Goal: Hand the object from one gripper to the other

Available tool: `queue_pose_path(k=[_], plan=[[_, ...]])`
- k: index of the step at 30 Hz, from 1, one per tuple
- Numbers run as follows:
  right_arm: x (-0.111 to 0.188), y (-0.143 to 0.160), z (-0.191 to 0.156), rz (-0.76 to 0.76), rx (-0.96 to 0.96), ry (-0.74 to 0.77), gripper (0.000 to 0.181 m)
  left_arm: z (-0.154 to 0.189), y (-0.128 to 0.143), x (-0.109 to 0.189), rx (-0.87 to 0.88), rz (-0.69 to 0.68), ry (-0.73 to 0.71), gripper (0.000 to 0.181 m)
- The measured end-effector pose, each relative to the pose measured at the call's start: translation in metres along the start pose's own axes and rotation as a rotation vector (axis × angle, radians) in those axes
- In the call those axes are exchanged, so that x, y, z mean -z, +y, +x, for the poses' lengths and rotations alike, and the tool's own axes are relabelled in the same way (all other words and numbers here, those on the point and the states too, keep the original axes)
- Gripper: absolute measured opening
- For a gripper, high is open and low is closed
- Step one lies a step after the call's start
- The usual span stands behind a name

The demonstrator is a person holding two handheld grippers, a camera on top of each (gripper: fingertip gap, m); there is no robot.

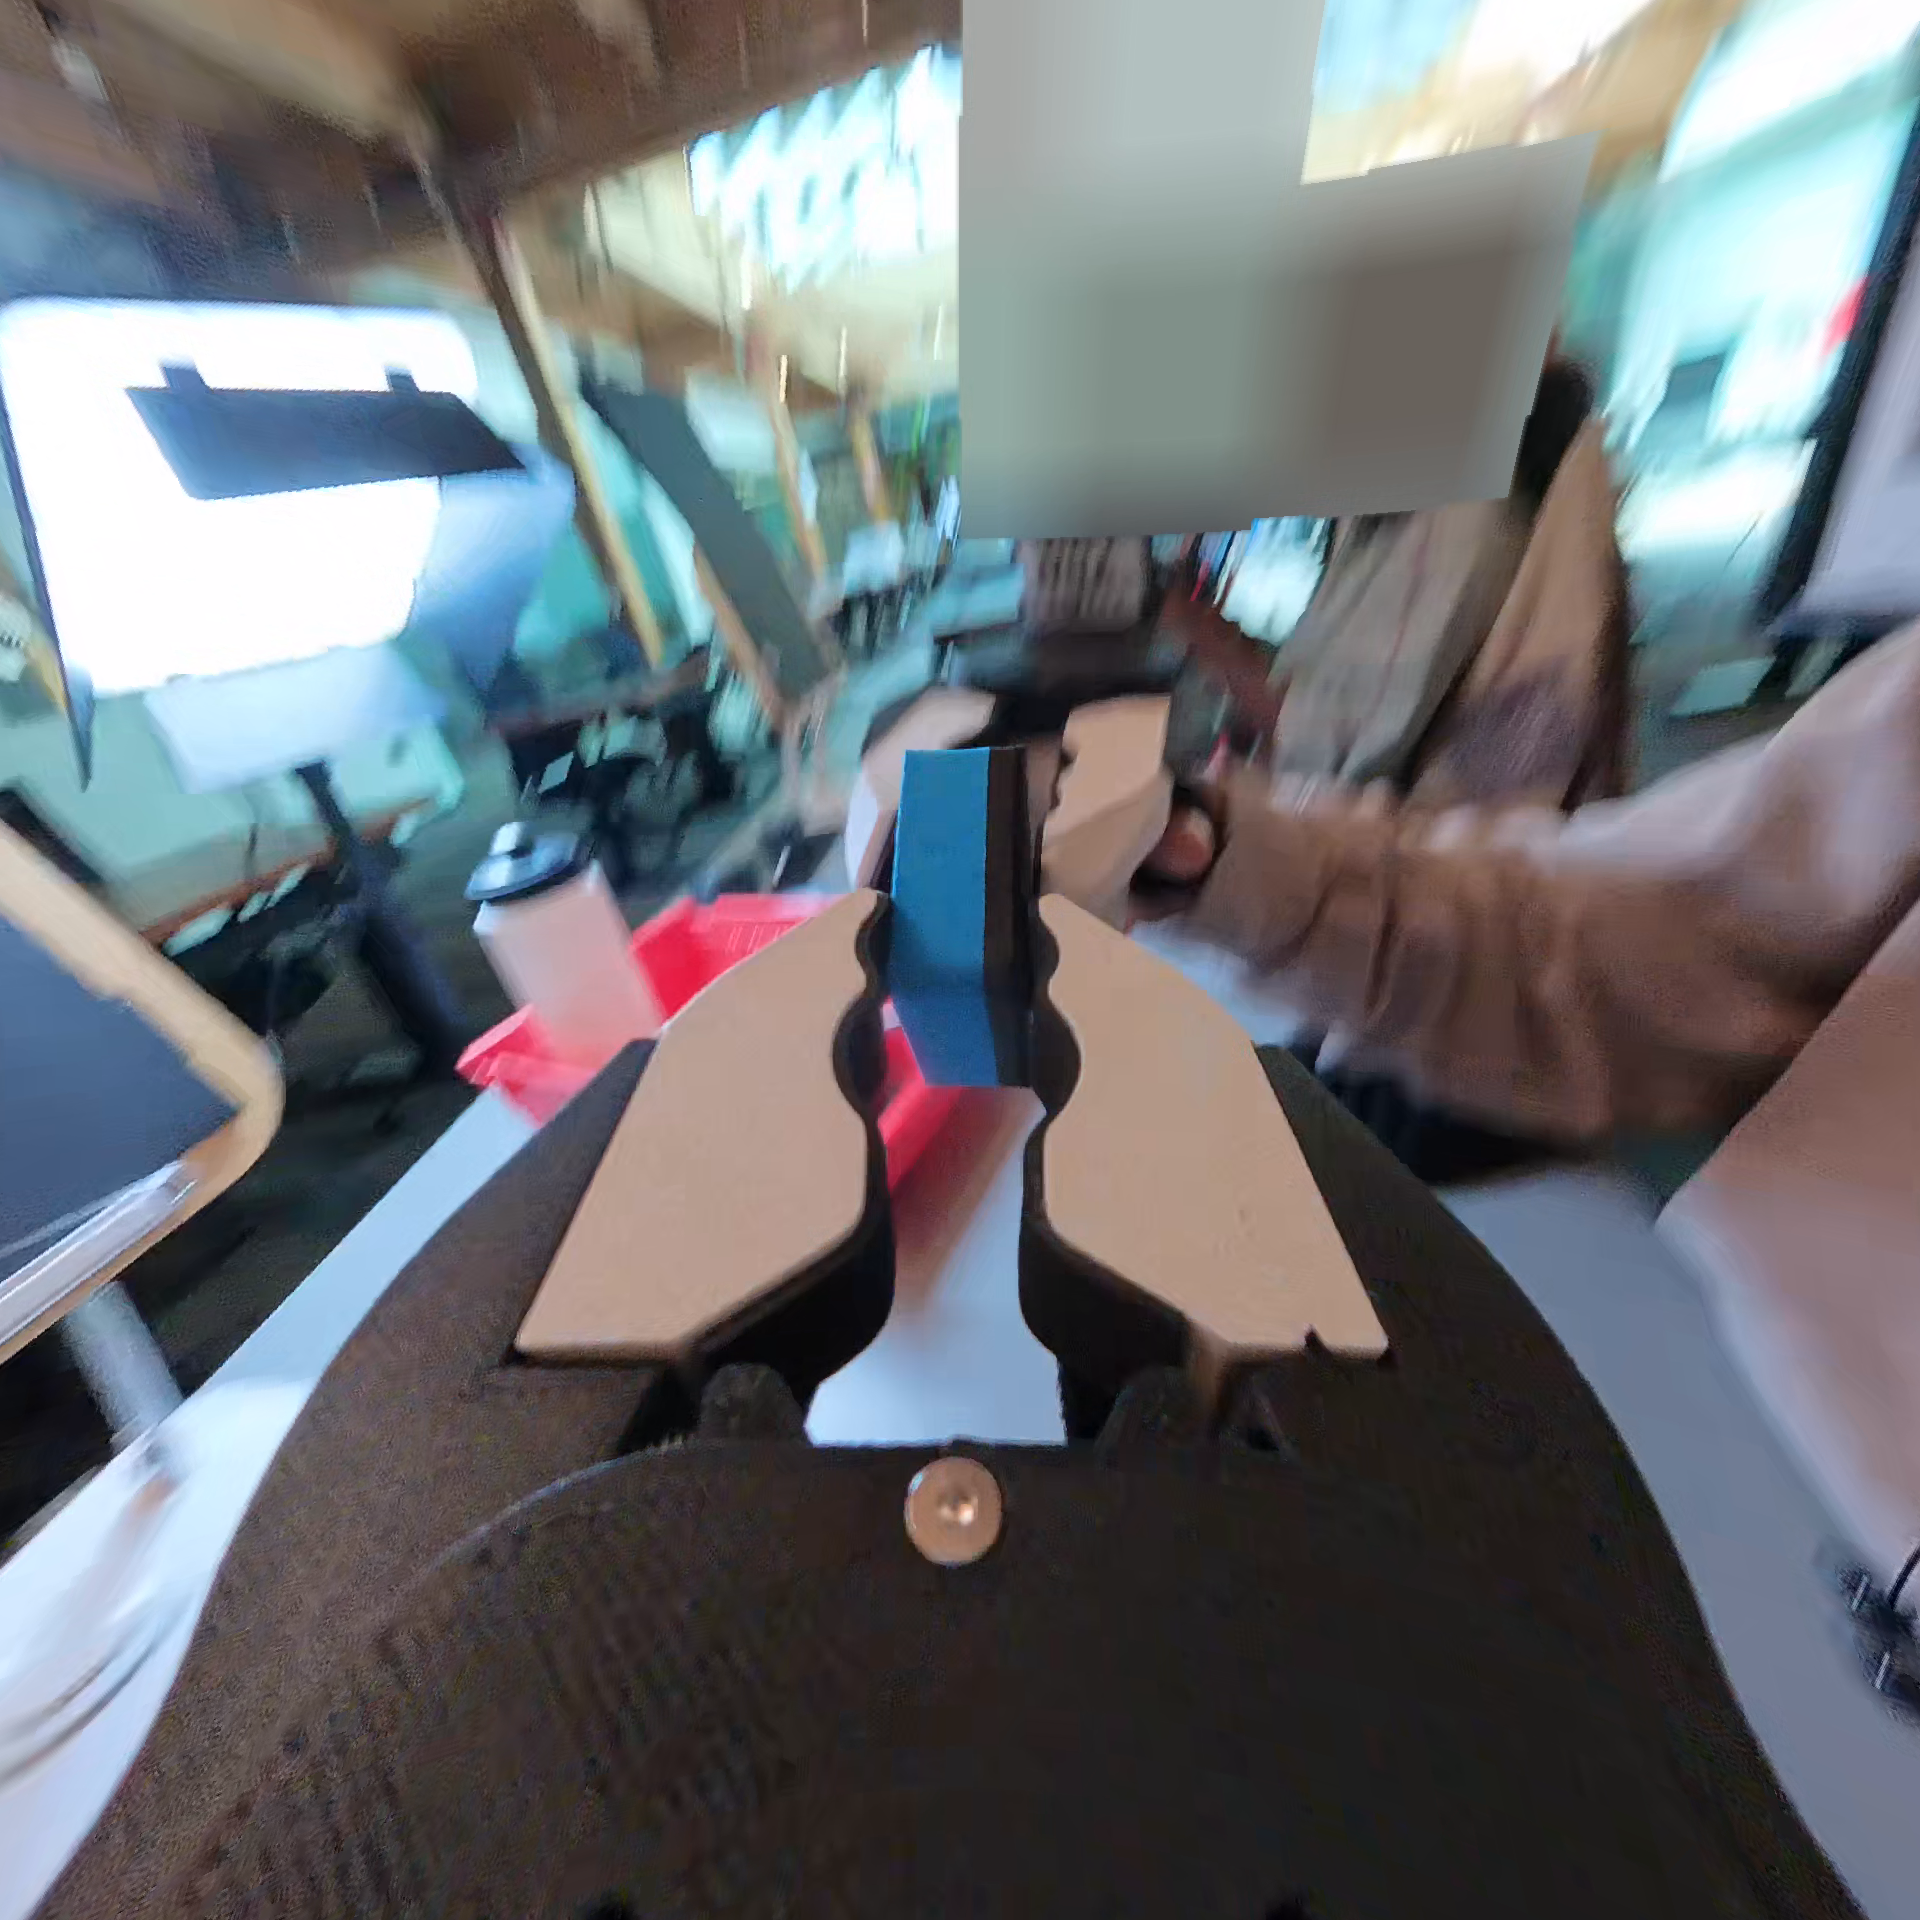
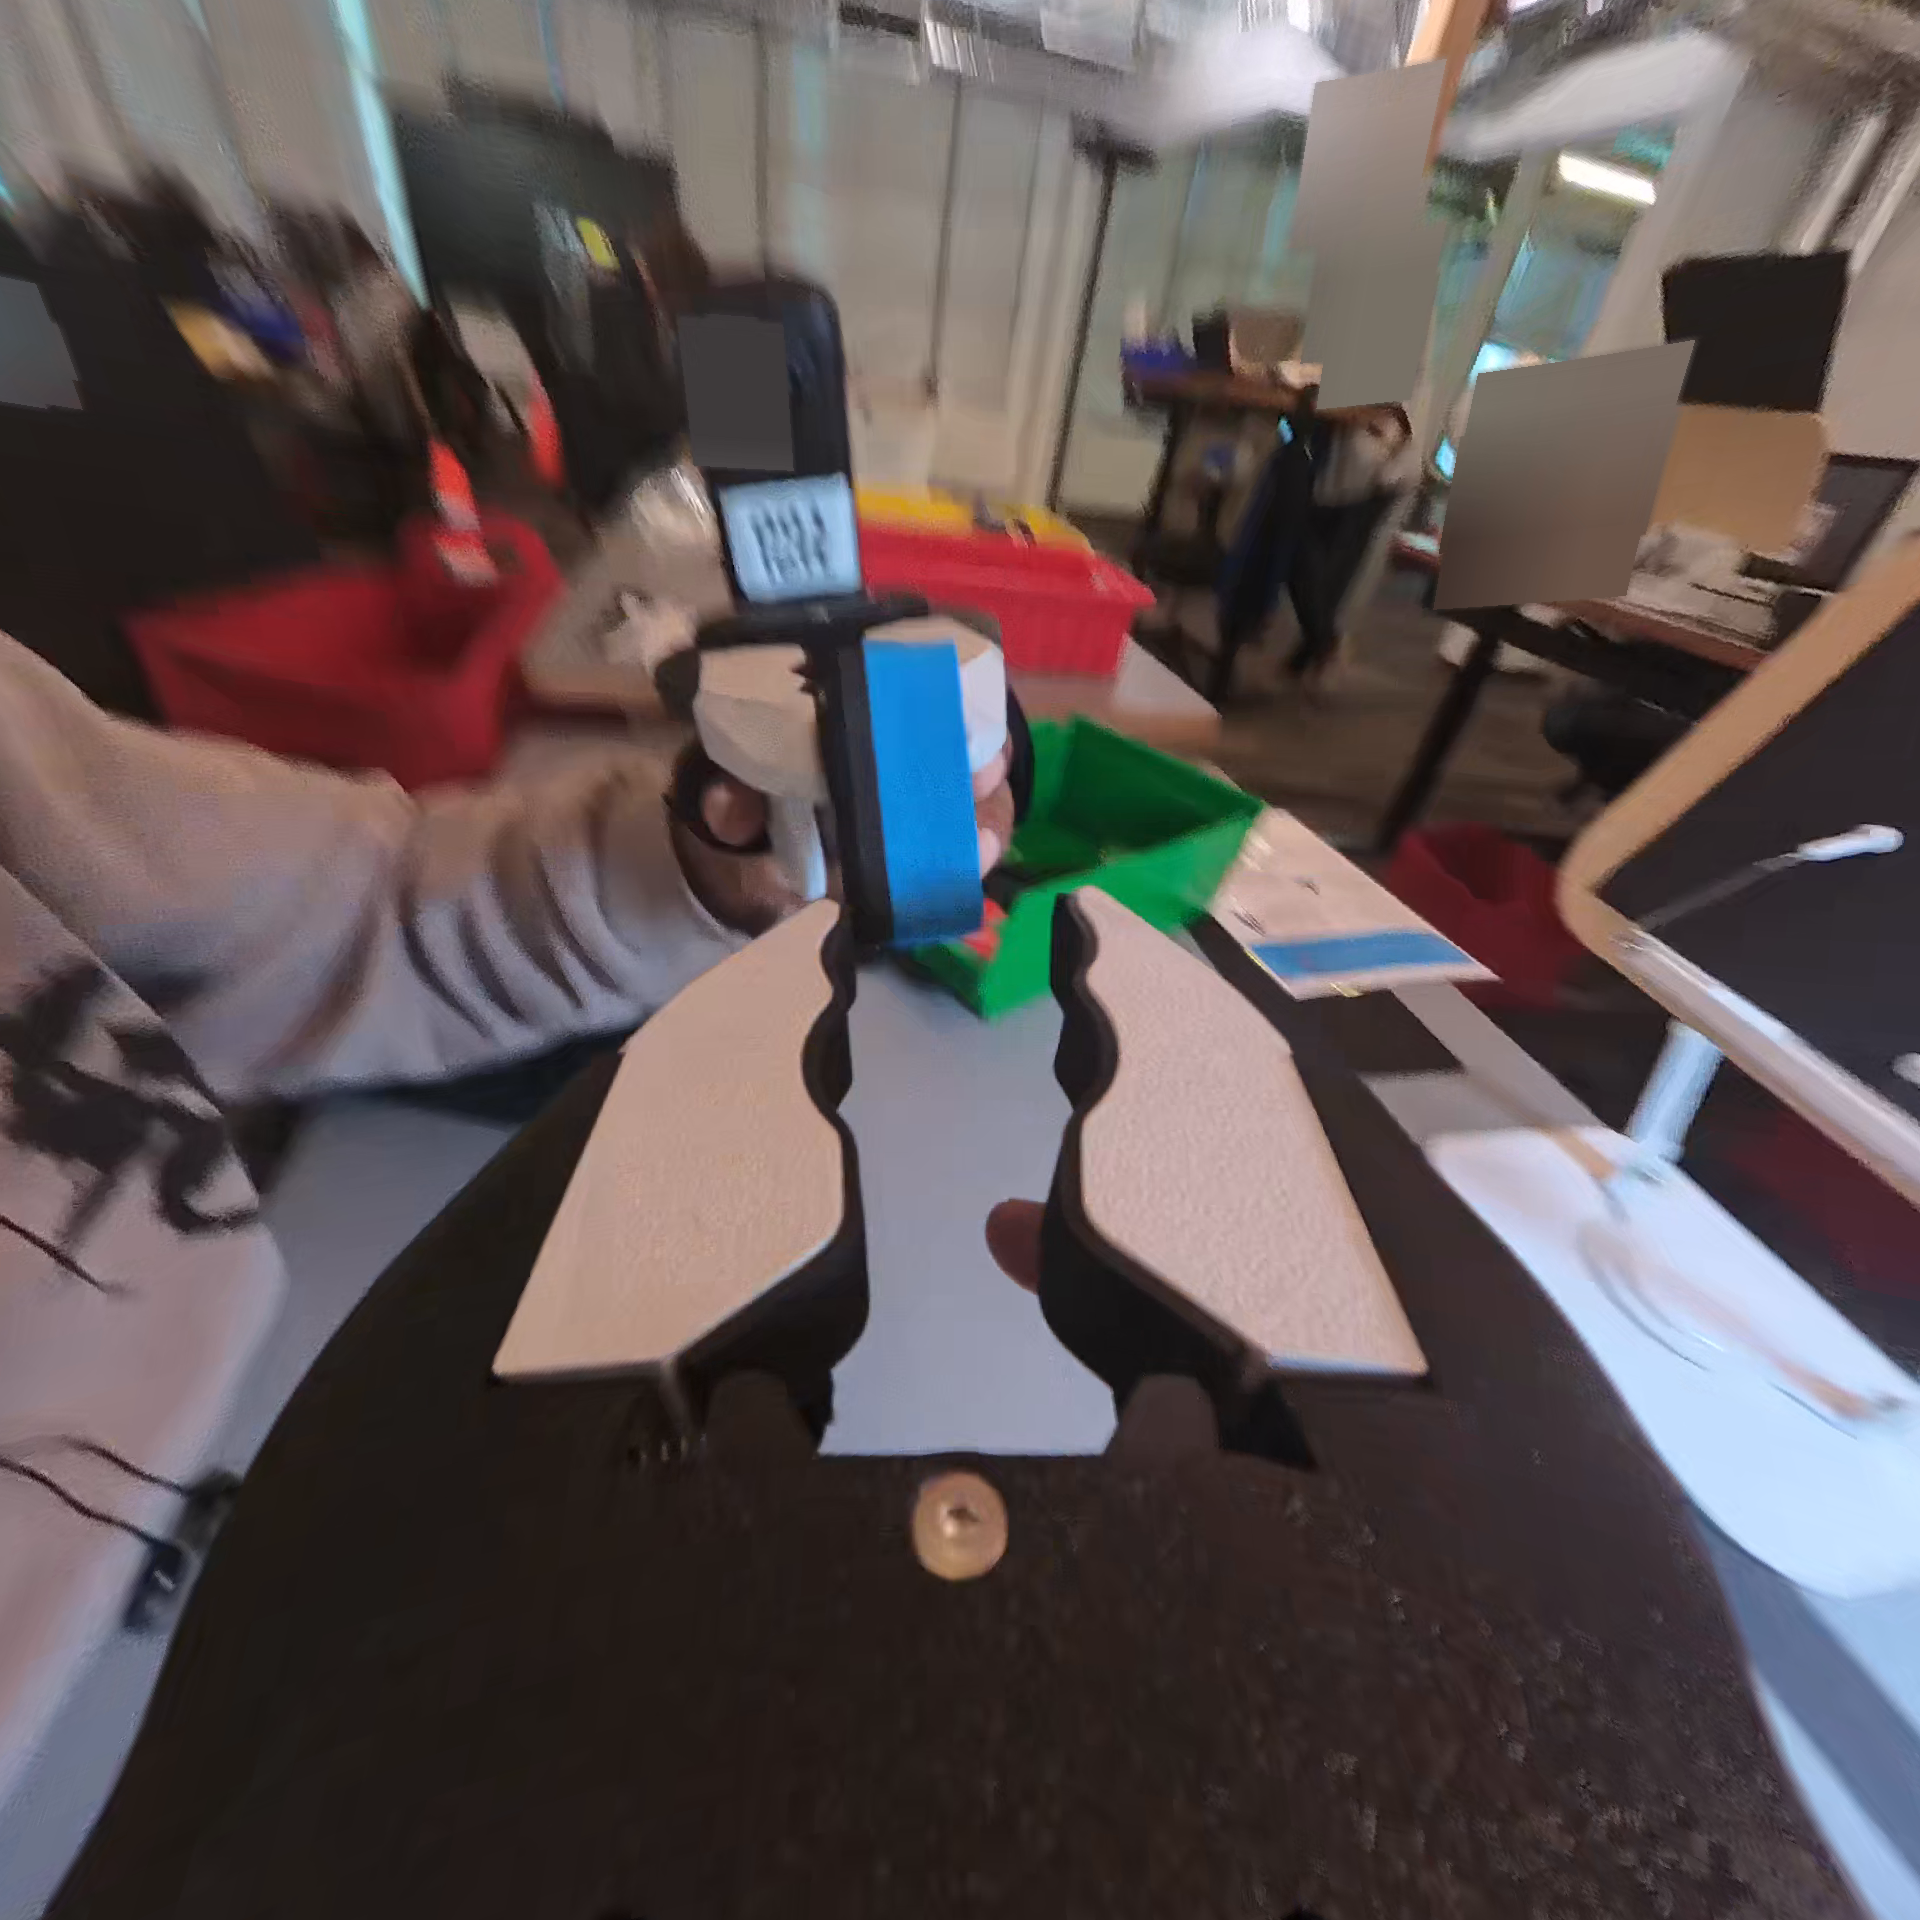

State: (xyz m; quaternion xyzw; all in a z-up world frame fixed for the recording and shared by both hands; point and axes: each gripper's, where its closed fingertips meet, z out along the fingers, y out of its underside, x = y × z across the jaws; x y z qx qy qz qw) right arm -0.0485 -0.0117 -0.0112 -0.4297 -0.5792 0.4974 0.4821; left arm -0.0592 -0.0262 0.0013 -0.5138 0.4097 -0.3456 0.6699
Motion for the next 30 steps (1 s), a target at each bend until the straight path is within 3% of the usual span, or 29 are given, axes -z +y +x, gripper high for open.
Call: queue_pose_path(k=[3,6,9,14,17,19,21,25,27,30], plan=[[-0.008,-0.012,-0.01,0.16,-0.128,-0.109,0.039,-0.001,-0.034,0.011,0.159,0.331,0.04,0.023],[-0.009,-0.023,-0.01,0.264,-0.138,-0.088,0.022,-0.004,-0.021,0.003,0.172,0.313,0.019,0.024],[-0.006,-0.02,-0.007,0.201,-0.116,-0.08,0.021,-0.002,-0.016,-0.001,0.147,0.3,0.013,0.023],[0.003,0.009,-0.011,-0.11,-0.078,-0.085,0.021,0.005,0.006,-0.002,0.084,0.017,0.074,0.036],[0.003,0.033,-0.019,-0.274,-0.055,-0.112,0.021,0.014,0.033,-0.005,-0.052,-0.233,0.074,0.032],[0.0,0.04,-0.011,-0.309,0.01,-0.045,0.022,0.009,0.044,-0.006,-0.137,-0.316,0.016,0.025],[0.0,0.017,-0.002,-0.159,0.02,0.017,0.024,0.0,0.031,-0.006,-0.051,-0.229,-0.03,0.024],[0.012,-0.04,0.004,0.272,0.042,0.081,0.039,-0.029,-0.007,0.005,0.263,0.14,-0.123,0.024],[0.01,-0.044,0.008,0.319,0.176,0.198,0.047,-0.04,-0.015,0.01,0.444,0.294,-0.137,0.024],[-0.002,-0.034,0.015,0.247,0.439,0.43,0.058,-0.051,-0.016,0.015,0.653,0.451,-0.156,0.024]])
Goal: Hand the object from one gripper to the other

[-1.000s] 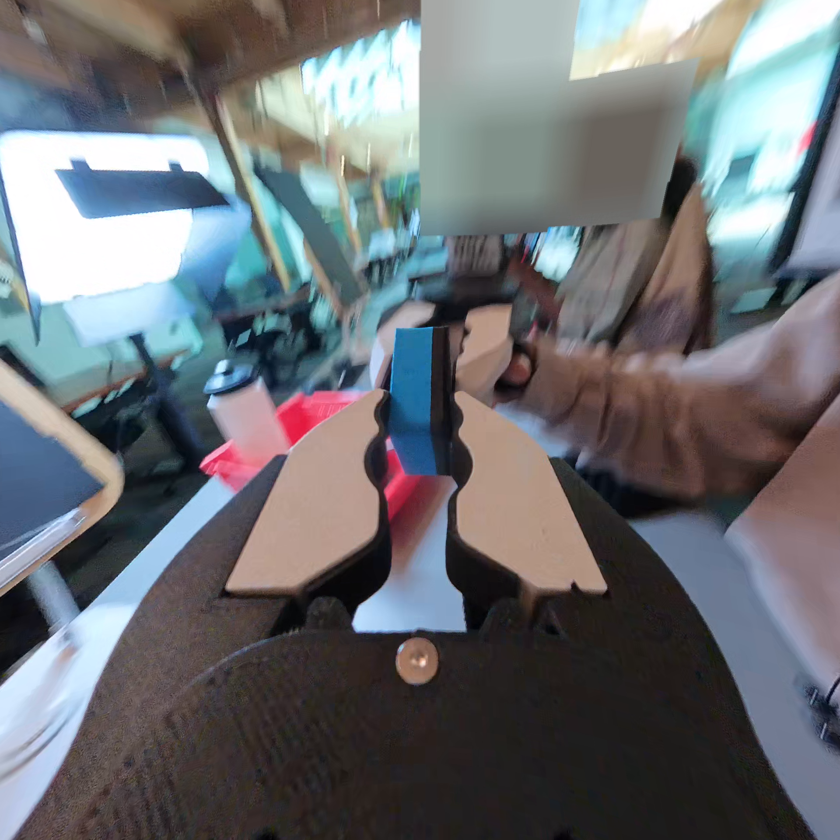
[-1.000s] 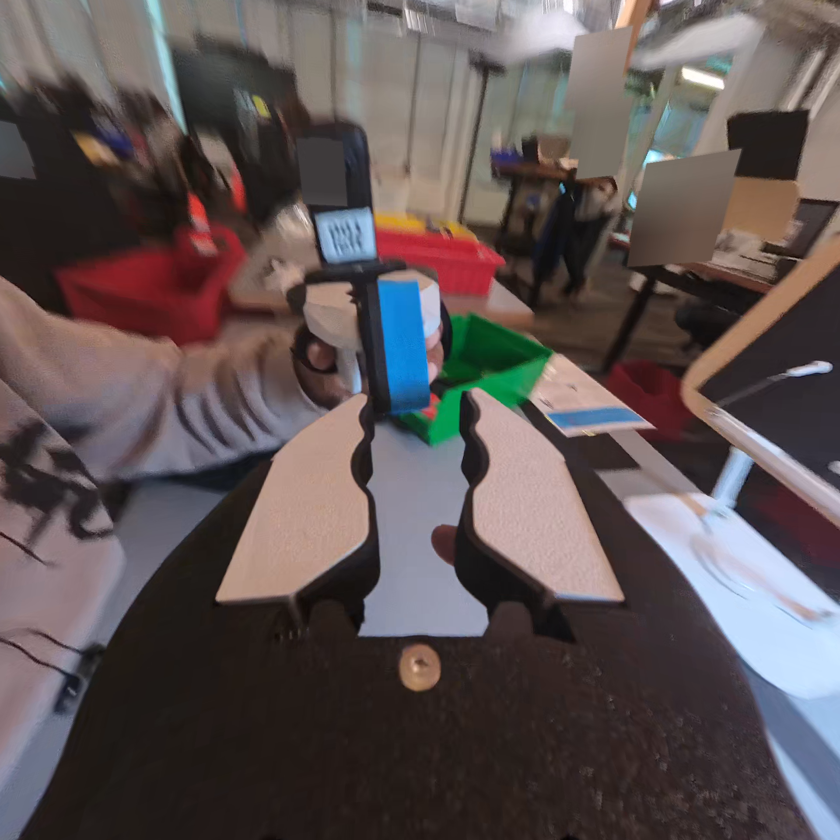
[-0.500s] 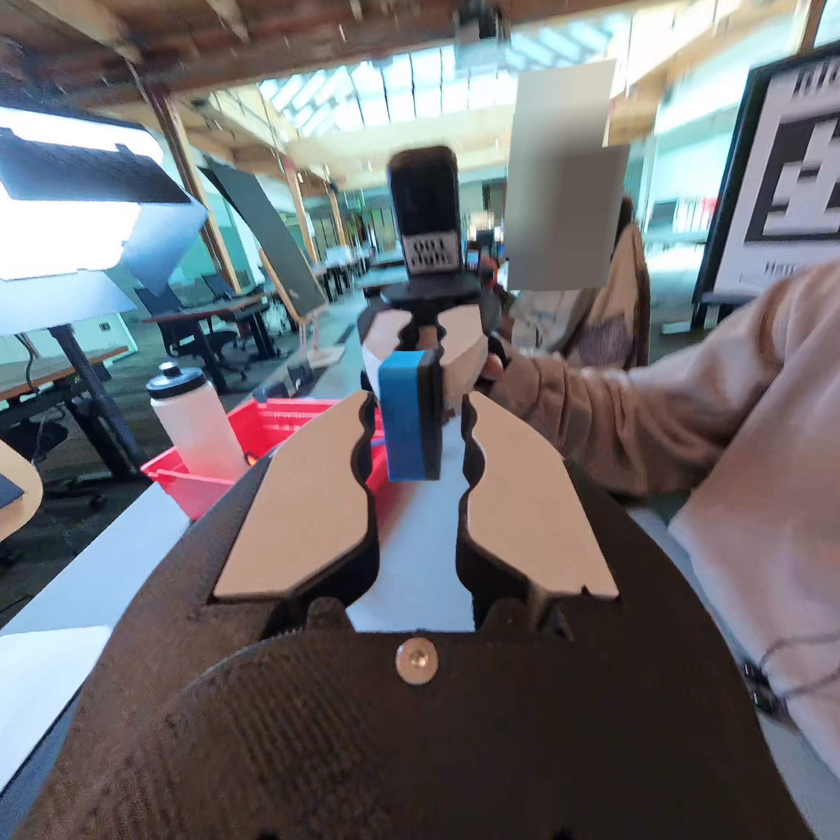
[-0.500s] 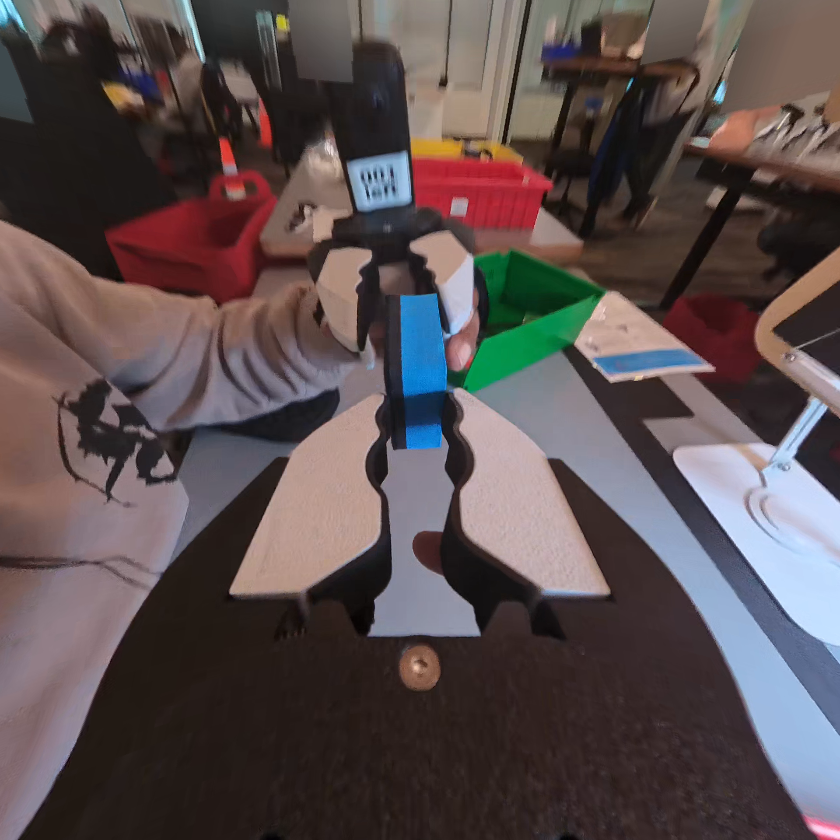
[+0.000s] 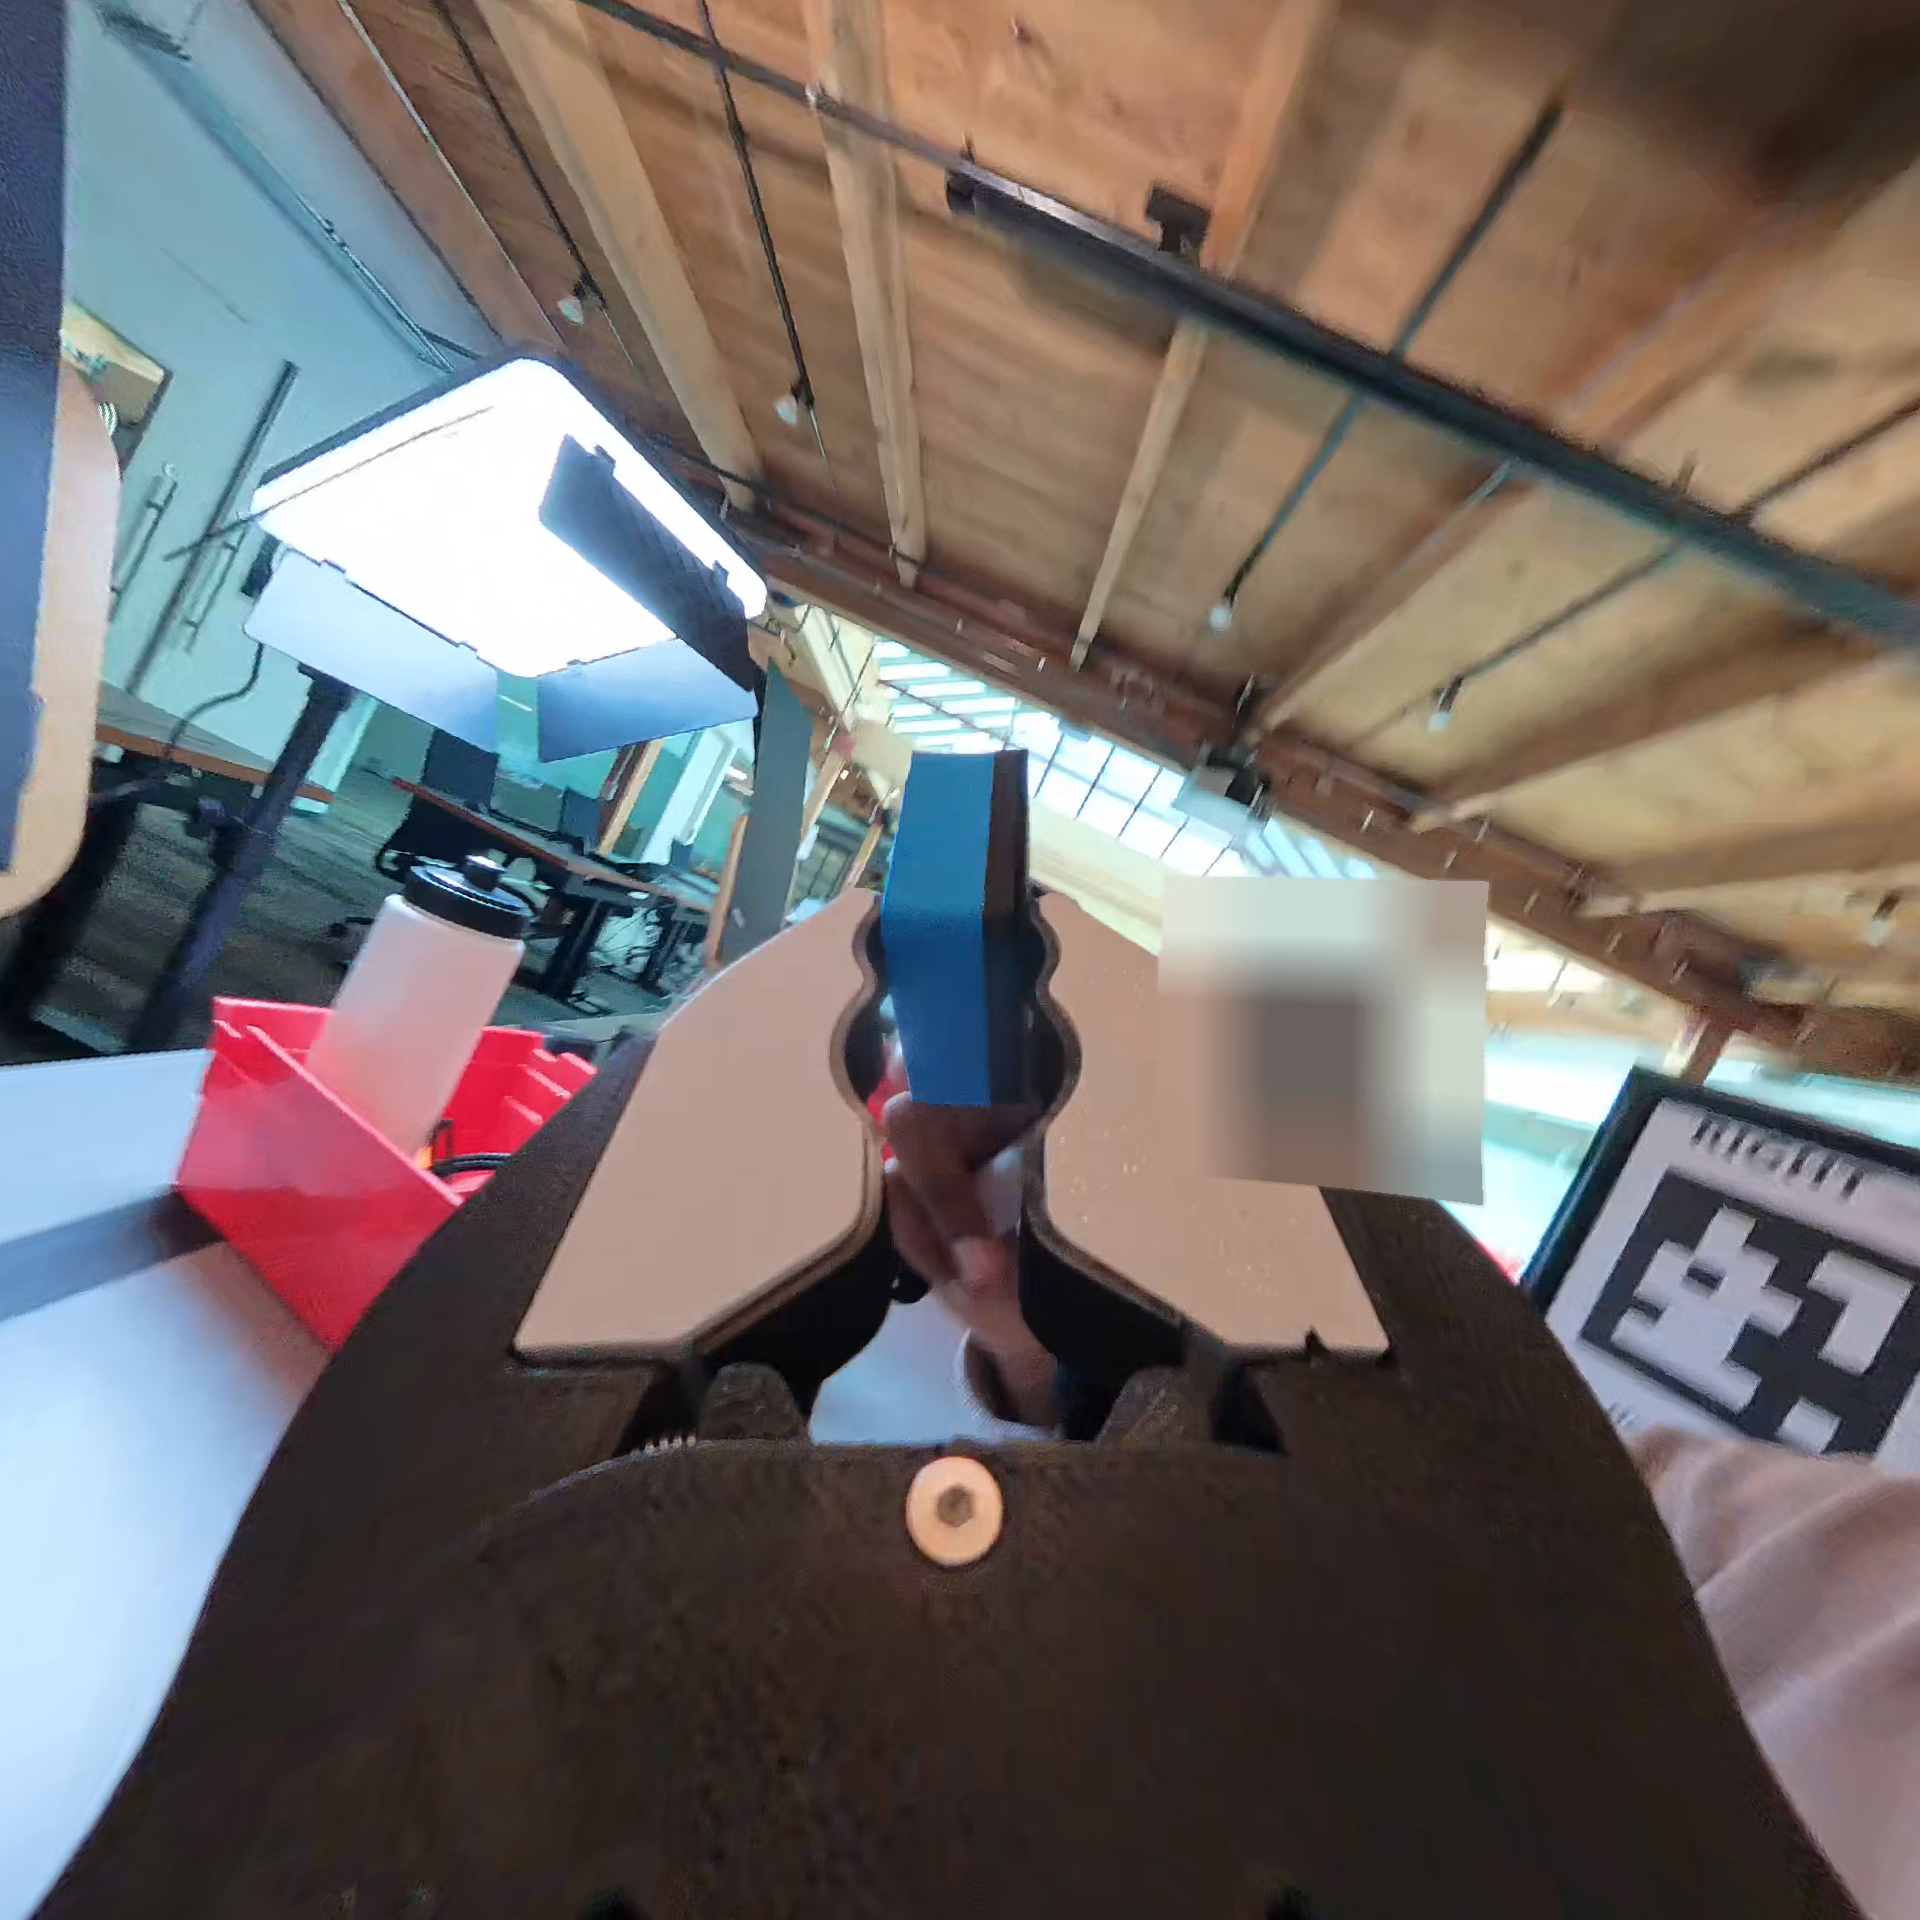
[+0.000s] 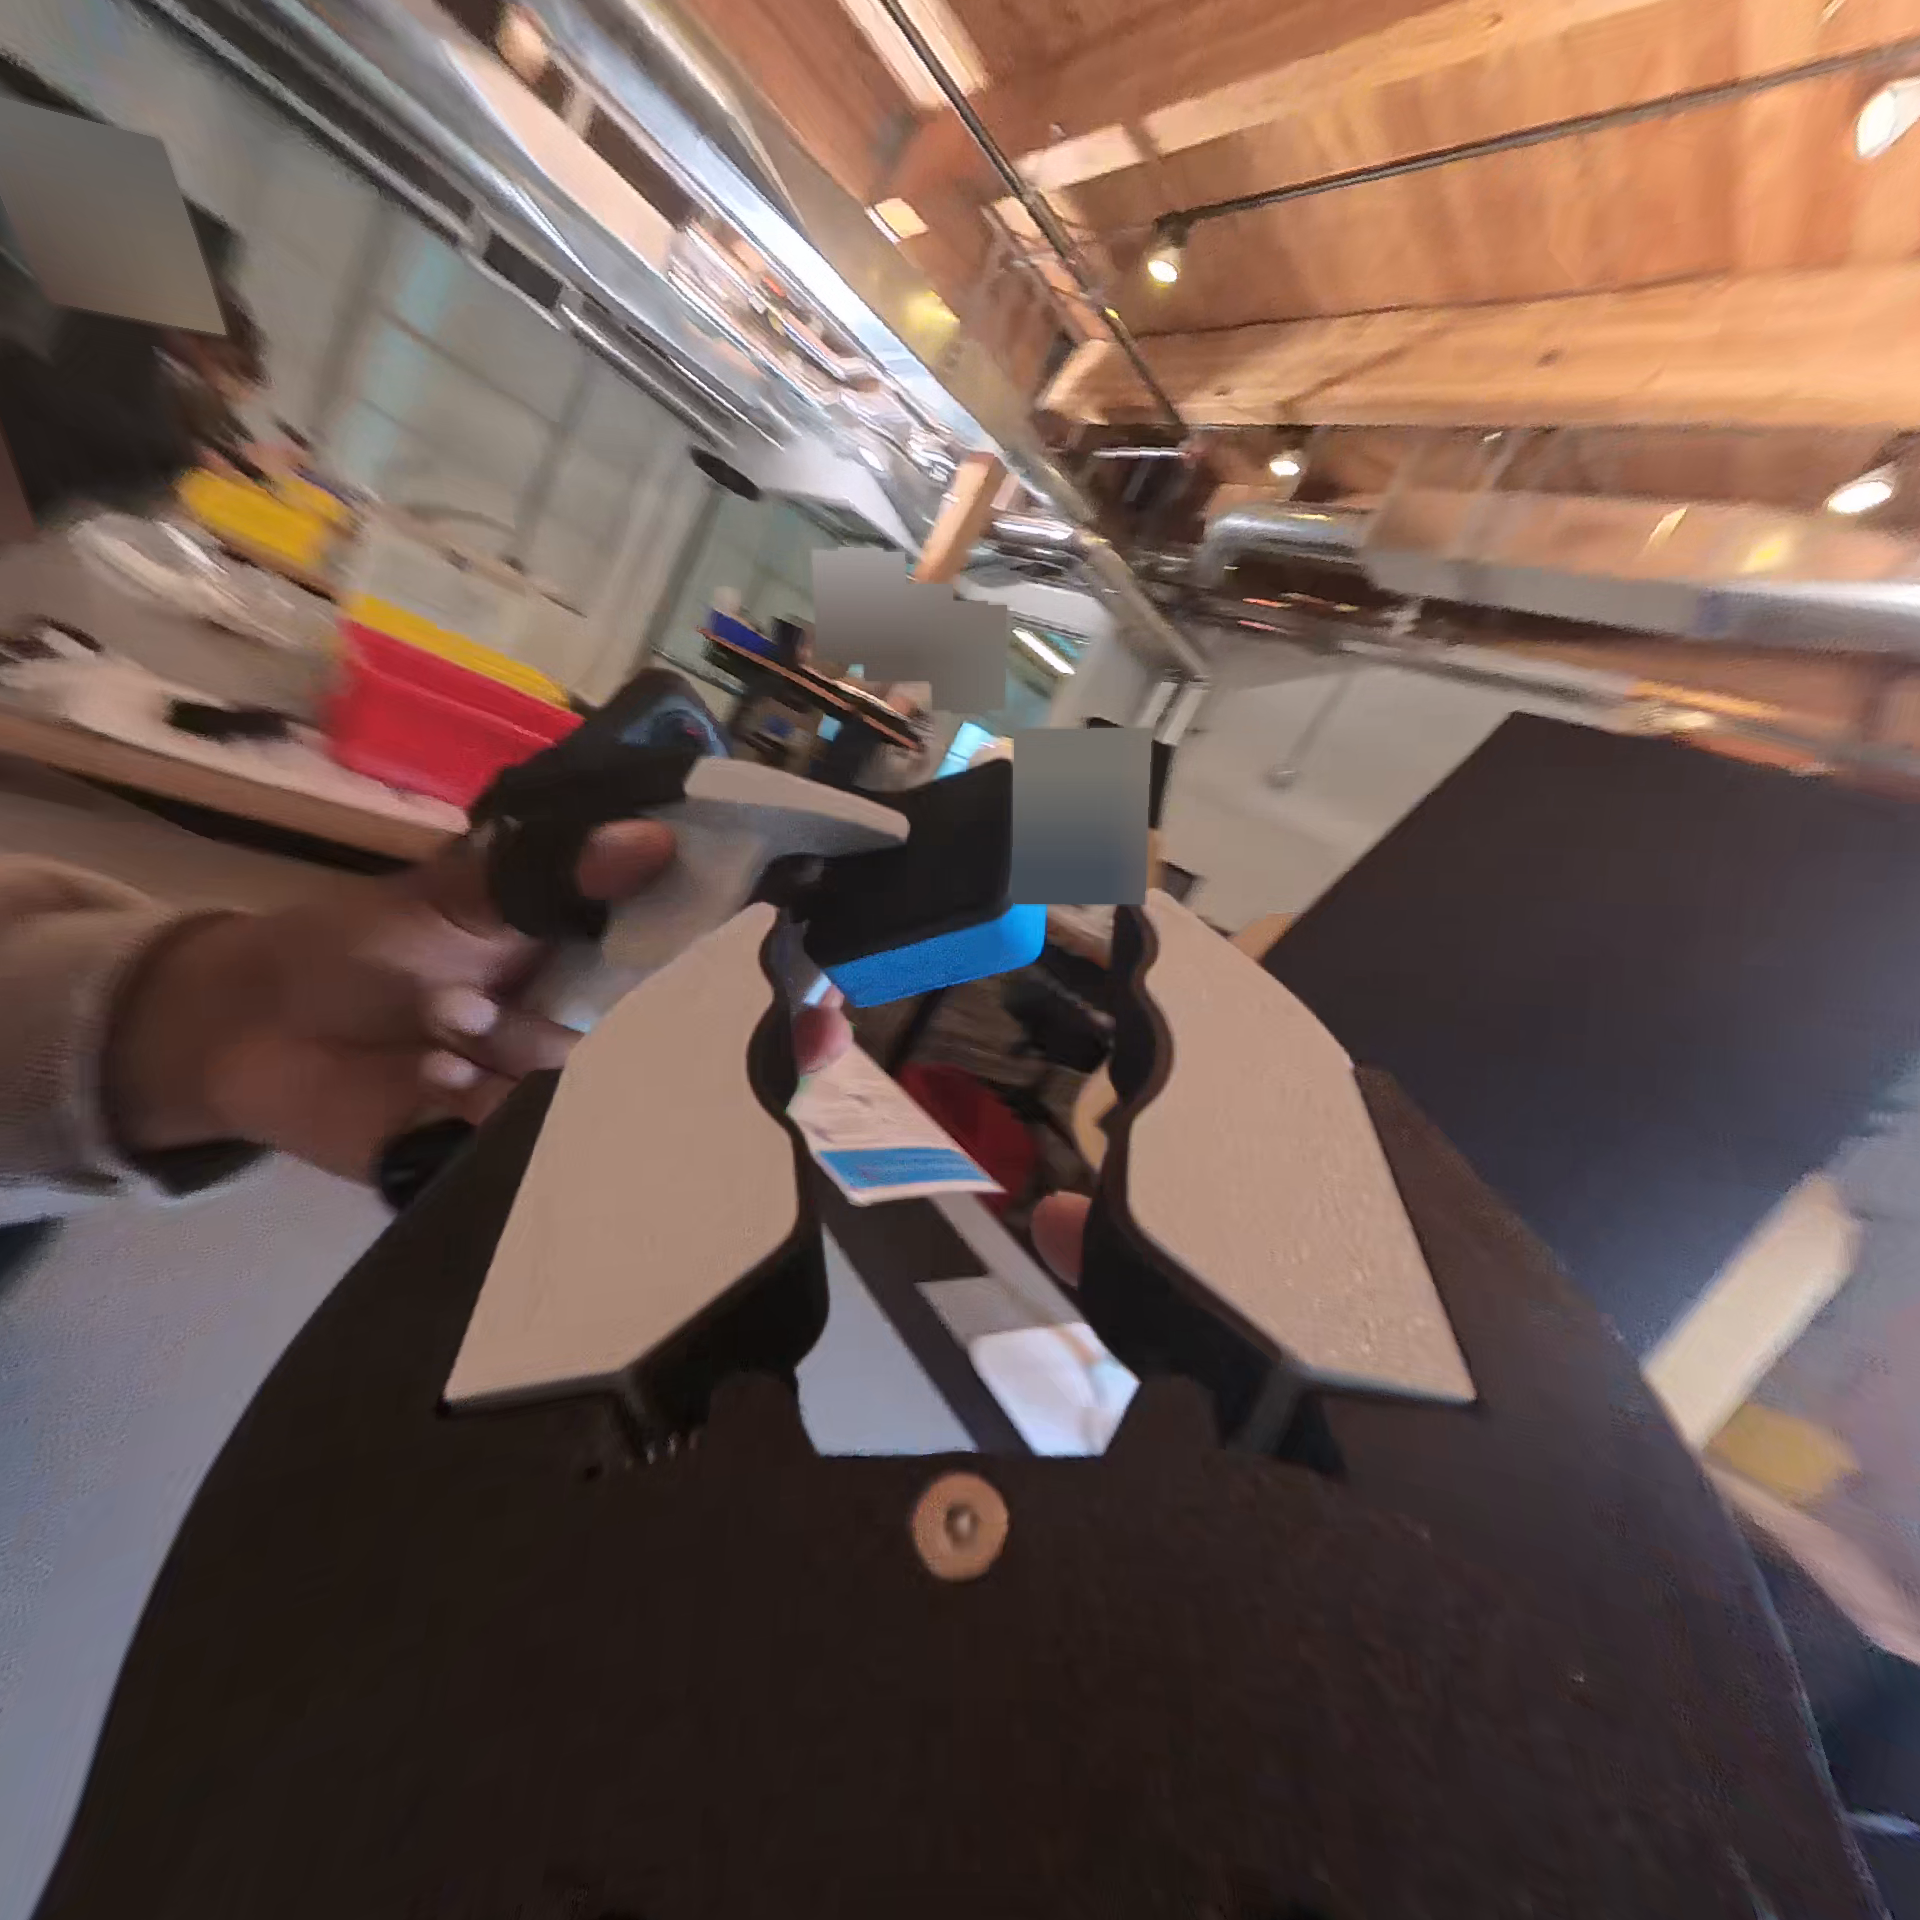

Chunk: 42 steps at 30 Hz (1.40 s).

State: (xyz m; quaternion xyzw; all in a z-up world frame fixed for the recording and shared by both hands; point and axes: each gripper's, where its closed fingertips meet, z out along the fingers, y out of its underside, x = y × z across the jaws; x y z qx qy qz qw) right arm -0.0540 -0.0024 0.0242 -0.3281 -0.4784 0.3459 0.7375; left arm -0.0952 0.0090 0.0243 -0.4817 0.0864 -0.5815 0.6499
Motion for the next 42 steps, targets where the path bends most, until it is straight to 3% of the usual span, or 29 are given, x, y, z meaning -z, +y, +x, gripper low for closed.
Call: queue_pose_path(k=[4,6,9,11,13,17,21,23,26,29,33,35,39,42], plan=[[-0.01,0.009,-0.01,-0.066,0.235,0.148,0.069,0.009,0.018,-0.009,0.174,0.014,0.05,0.023],[-0.008,0.009,-0.007,-0.09,0.293,0.189,0.057,0.015,0.027,-0.012,0.195,0.014,0.06,0.024],[-0.002,0.002,-0.006,-0.107,0.266,0.082,0.056,0.024,0.032,-0.015,0.176,-0.056,0.122,0.024],[0.003,0.002,-0.014,-0.137,0.214,-0.08,0.056,0.032,0.036,-0.015,0.105,-0.164,0.171,0.031],[0.013,0.003,-0.022,-0.167,0.136,-0.239,0.057,0.038,0.039,-0.011,-0.044,-0.27,0.204,0.043],[0.04,-0.003,-0.041,-0.196,-0.128,-0.549,0.057,0.045,0.065,0.006,-0.666,-0.551,0.214,0.067],[0.053,0.0,-0.052,-0.213,-0.254,-0.698,0.056,0.053,0.092,0.014,-0.963,-0.708,0.234,0.071],[0.056,0.005,-0.058,-0.245,-0.262,-0.74,0.056,0.053,0.099,0.013,-1.026,-0.72,0.231,0.055],[0.05,-0.001,-0.048,-0.194,-0.258,-0.675,0.056,0.047,0.095,0.008,-1.055,-0.699,0.186,0.055],[0.033,-0.01,-0.013,-0.077,-0.22,-0.419,0.054,0.038,0.064,-0.003,-1.098,-0.523,0.041,0.054],[0.018,-0.014,0.006,-0.011,-0.276,-0.231,0.056,0.023,0.022,-0.006,-1.146,-0.311,-0.2,0.054],[0.01,-0.016,0.005,0.033,-0.28,-0.154,0.058,0.022,0.017,-0.006,-1.212,-0.272,-0.261,0.055],[0.004,-0.019,-0.003,0.056,-0.092,-0.056,0.057,0.024,0.021,-0.009,-1.247,-0.259,-0.289,0.055],[0.003,-0.021,-0.004,0.037,-0.155,-0.065,0.055,0.024,0.02,-0.009,-1.334,-0.258,-0.329,0.055]])
